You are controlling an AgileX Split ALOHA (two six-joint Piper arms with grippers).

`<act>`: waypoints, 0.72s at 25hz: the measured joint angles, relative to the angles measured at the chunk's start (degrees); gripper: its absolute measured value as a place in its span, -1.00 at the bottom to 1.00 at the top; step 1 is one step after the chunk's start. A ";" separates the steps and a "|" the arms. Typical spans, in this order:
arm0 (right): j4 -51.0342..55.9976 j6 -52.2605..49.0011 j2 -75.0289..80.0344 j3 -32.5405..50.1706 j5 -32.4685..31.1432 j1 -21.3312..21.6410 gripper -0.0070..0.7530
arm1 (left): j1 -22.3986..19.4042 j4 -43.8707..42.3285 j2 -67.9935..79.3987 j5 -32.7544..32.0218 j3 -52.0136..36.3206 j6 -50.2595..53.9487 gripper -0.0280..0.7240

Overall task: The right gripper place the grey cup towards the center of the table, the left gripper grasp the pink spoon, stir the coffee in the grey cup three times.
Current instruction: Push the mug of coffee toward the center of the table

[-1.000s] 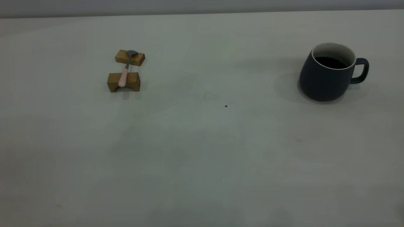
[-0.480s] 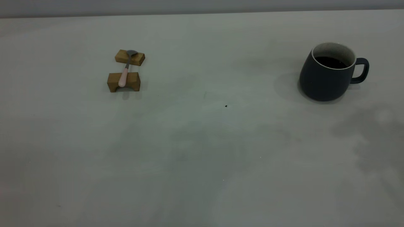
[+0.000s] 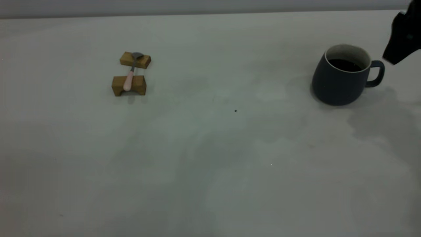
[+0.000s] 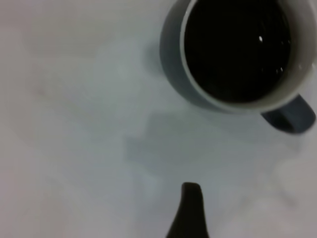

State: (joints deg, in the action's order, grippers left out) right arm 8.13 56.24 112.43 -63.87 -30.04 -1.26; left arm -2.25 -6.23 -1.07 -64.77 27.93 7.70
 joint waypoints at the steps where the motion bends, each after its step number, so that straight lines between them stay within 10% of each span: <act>1: -0.64 0.56 1.39 -1.28 0.11 0.00 0.89 | 0.00 0.00 0.00 0.00 0.00 0.00 0.23; 18: -9.69 7.94 18.32 -14.55 1.89 0.98 0.86 | 0.00 0.00 0.00 0.00 0.00 0.05 0.23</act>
State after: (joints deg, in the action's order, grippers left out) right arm -1.56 64.18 130.75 -78.41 -28.15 -0.28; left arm -2.25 -6.23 -1.07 -64.77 27.93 7.76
